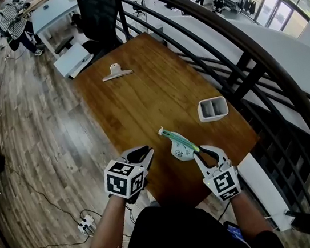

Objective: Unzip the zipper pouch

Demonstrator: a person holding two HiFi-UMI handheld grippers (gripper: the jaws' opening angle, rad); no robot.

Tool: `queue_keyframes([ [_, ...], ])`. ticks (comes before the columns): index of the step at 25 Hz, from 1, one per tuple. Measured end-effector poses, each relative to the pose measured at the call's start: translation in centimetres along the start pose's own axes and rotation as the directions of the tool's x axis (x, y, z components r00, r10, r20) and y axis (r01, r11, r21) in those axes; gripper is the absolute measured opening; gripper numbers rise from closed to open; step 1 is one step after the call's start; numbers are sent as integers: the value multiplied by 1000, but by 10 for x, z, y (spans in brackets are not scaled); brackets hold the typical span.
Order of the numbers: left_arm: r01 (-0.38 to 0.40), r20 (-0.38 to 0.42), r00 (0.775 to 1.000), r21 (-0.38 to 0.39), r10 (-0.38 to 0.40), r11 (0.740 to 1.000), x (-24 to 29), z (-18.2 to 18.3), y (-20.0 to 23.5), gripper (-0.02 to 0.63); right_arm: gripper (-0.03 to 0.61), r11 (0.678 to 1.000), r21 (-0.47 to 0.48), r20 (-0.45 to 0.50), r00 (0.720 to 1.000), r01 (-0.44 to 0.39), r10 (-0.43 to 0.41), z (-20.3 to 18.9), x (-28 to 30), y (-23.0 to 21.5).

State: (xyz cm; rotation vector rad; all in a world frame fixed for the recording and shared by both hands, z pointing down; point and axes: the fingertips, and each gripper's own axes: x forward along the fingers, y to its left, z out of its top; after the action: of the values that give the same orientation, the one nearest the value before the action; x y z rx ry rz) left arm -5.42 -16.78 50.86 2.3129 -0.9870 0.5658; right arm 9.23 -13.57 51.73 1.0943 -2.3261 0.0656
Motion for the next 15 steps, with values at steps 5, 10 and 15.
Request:
queue_keyframes([
  [5,-12,3,1000,-8,12,1000,-1,-1,0,55,112,1000,4,19,1000,15,-15,5,-3,-9],
  [10,-22,2,1000,-8,22,1000,-5,-4,-5,55,124,1000,3,19,1000,20,-20,1,-10,-9],
  [15,-31,32,999,-9,31,999,-8,4,0,55,124,1000,3,18,1000,17,-17,4,-8,-10],
])
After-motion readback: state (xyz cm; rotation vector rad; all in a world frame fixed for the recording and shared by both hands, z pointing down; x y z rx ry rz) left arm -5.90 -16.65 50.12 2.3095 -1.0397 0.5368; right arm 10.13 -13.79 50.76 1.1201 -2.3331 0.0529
